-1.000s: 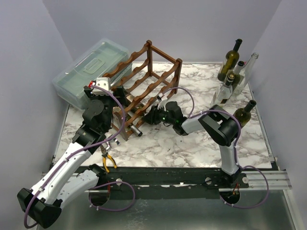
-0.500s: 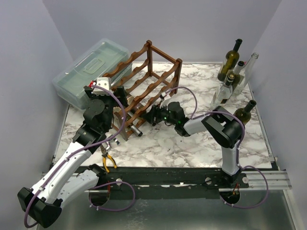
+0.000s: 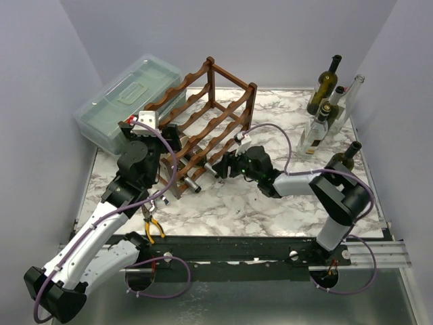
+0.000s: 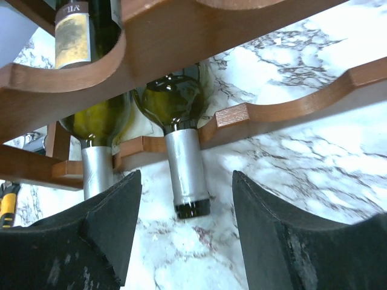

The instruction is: Put the wine bottle on the wine rack

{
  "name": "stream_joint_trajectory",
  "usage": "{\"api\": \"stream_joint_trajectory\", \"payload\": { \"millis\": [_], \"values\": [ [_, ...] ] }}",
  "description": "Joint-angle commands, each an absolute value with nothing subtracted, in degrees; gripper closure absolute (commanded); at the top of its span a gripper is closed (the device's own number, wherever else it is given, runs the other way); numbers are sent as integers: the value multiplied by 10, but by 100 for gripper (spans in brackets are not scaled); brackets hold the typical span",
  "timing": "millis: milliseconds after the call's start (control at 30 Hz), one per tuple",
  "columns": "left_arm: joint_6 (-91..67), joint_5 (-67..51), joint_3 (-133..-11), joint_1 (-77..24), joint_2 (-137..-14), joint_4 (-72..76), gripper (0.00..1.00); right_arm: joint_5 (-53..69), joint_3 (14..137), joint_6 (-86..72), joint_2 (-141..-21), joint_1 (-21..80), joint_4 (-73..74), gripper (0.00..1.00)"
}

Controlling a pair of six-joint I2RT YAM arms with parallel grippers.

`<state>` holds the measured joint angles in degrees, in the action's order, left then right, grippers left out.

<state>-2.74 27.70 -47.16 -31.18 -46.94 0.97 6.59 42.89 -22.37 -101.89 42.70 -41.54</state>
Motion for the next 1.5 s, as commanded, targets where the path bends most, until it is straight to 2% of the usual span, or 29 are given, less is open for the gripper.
{"api": "stream_joint_trajectory", "payload": {
  "millis": [0, 200, 333, 500, 700, 967, 1133, 1267, 1467],
  "values": [
    [-26, 251, -475, -308, -432, 13, 1, 6, 391, -181, -945, 430, -356, 34],
    [-10, 244, -458, -309, -406, 30, 1, -82, 391, -133, -823, 430, -236, 35],
    [-5, 250, -456, -309, -411, 33, 1, -165, 452, -91, -730, 431, -92, 35],
    [-12, 231, -462, -309, -407, 23, 1, -330, 512, -49, -653, 428, -18, 22],
    [-14, 235, -462, -309, -414, 24, 1, -511, 620, -29, -651, 390, 72, 18],
    [-20, 228, -463, -310, -409, 23, 1, -458, 686, -103, -627, 236, 168, 19],
    [-20, 229, -464, -311, -407, 22, 1, -481, 690, -129, -619, 187, 219, 0],
    [-25, 228, -463, -313, -409, 22, 1, -462, 677, -137, -595, 127, 239, 0],
    [-25, 226, -464, -317, -413, 21, 1, -525, 651, -139, -555, 107, 253, 0]
  ]
}}
